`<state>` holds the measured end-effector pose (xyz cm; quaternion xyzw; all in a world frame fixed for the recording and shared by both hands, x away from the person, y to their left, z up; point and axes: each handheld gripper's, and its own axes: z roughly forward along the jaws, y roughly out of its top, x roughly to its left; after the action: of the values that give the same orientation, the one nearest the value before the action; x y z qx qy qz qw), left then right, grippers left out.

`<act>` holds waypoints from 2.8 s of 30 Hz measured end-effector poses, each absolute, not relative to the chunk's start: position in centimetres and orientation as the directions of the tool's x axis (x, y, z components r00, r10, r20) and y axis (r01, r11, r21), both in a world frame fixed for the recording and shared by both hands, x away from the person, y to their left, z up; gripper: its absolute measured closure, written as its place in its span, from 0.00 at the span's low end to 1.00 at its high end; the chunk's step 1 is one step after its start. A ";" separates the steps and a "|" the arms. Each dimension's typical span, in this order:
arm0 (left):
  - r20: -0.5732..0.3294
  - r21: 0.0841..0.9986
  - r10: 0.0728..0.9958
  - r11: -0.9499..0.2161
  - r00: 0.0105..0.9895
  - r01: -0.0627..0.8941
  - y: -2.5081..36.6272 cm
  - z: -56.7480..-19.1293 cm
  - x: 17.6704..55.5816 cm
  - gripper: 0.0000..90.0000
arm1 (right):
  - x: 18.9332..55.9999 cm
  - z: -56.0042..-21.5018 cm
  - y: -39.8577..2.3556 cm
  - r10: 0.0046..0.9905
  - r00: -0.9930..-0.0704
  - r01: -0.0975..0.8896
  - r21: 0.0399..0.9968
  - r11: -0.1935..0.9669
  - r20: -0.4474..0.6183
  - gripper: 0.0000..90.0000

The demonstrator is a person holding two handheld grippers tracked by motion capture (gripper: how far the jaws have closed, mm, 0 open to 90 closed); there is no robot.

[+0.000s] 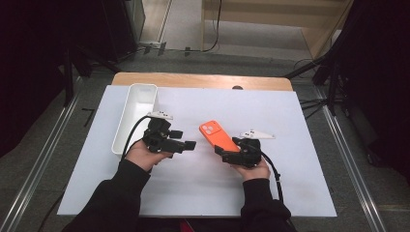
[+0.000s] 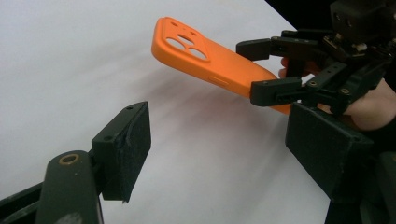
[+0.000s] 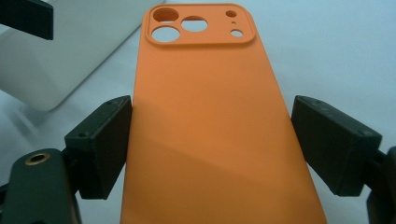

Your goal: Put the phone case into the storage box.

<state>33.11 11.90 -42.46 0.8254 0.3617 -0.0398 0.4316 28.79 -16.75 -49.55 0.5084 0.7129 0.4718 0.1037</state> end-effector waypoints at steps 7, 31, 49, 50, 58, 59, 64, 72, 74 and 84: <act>-0.388 0.673 0.574 -0.359 0.721 0.647 11.8 -42.4 33.9 0.25 | 28.9 -50.0 -16.8 0.806 -0.446 0.625 0.780 -0.031 0.390 0.16; -0.393 0.682 0.599 -0.319 0.698 0.658 9.8 -41.5 36.6 0.25 | 27.6 -51.6 -15.3 0.787 -0.434 0.553 0.819 -0.152 0.438 0.16; -0.418 0.649 0.637 -0.290 0.648 0.704 9.1 -42.0 38.0 0.28 | 26.9 -52.0 -15.0 0.787 -0.407 0.532 0.821 -0.208 0.464 0.16; -0.427 0.640 0.644 -0.280 0.635 0.715 8.9 -42.1 38.2 0.28 | 26.9 -52.1 -14.9 0.788 -0.404 0.530 0.821 -0.212 0.465 0.16; -0.446 0.623 0.664 -0.251 0.600 0.741 8.2 -42.5 38.5 0.31 | 27.0 -52.2 -14.2 0.782 -0.383 0.519 0.815 -0.258 0.491 0.16; -0.446 0.623 0.664 -0.251 0.600 0.741 8.2 -42.5 38.5 0.31 | 27.0 -52.2 -14.2 0.782 -0.383 0.519 0.815 -0.258 0.491 0.16; -0.456 0.614 0.671 -0.238 0.584 0.753 7.7 -42.7 38.6 0.34 | 27.0 -52.3 -14.0 0.784 -0.373 0.510 0.816 -0.273 0.496 0.16; -0.467 0.619 0.688 -0.195 0.556 0.761 7.7 -42.4 38.7 0.48 | 26.9 -52.2 -13.6 0.784 -0.377 0.489 0.825 -0.284 0.493 0.16; -0.478 0.615 0.688 -0.182 0.547 0.767 7.6 -42.5 38.8 0.52 | 27.0 -52.2 -13.5 0.785 -0.373 0.486 0.825 -0.289 0.495 0.16; -0.497 0.608 0.685 -0.163 0.532 0.777 7.1 -42.6 38.8 0.59 | 27.5 -52.1 -13.2 0.788 -0.376 0.486 0.828 -0.281 0.488 0.16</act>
<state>38.82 7.11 -42.60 0.7608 0.4806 -0.0531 0.4328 27.46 -13.22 -52.11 0.5437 0.5855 0.5875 0.1284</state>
